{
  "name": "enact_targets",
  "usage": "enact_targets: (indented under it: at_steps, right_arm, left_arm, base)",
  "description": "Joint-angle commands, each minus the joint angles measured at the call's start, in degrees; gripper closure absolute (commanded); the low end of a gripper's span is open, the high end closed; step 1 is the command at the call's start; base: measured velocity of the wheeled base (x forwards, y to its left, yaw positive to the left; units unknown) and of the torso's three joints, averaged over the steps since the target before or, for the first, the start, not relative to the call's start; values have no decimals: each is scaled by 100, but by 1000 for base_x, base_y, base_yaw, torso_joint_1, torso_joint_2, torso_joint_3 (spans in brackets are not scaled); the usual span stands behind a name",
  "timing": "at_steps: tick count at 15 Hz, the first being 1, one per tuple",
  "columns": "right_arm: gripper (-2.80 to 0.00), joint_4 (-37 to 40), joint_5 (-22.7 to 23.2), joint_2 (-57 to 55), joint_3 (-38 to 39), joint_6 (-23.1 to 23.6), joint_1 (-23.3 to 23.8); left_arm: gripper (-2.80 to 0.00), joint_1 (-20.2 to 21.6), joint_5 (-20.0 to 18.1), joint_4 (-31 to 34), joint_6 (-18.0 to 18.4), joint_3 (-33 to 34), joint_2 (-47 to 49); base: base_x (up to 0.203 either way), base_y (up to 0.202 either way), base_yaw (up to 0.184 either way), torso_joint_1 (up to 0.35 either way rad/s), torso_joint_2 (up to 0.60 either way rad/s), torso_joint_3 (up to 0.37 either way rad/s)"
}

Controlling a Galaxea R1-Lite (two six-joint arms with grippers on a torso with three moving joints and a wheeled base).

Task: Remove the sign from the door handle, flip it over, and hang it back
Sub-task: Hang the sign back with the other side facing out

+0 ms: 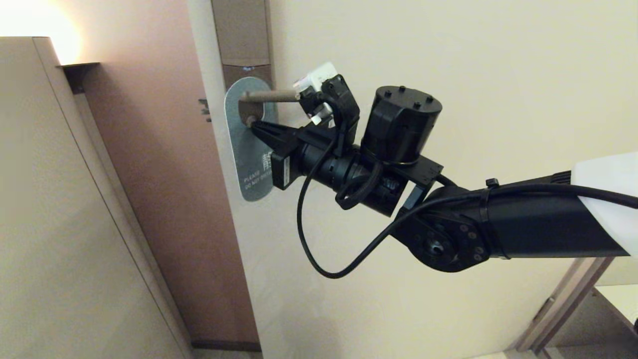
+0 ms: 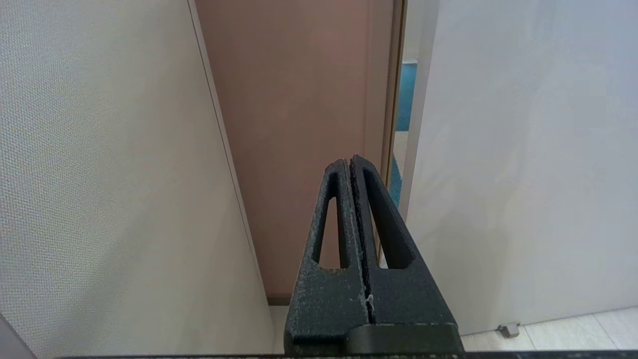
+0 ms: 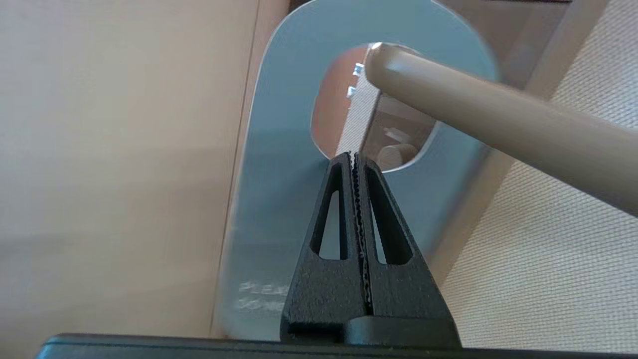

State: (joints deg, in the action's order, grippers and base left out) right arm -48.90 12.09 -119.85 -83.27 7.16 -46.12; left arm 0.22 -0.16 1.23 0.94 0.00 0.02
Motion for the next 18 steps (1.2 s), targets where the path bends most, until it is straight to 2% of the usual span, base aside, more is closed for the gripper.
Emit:
enact_targets:
  at_steps: [1,11,15,18]
  right_arm:
    - [0,-50,-31,-39,13,5,-2]
    - [0,-47,-82,-190,-13,127,-395]
    - [0,-59,-119,-407,-308,178,-394]
    - [0,-67,-536,-555,-514,172,-389]
  left_arm:
    - [0,4,-2,0,-6,0,-2]
    - [0,4,-2,0,3,0,-2]
    - [0,4,-2,0,-6,0,-2]
    - [0,4,-2,0,3,0,-2]
  base:
    - [0,0,0,0,0,0]
    - [0,0,0,0,0,0]
    - [0,0,0,0,0,0]
    - [0,0,0,0,0,0]
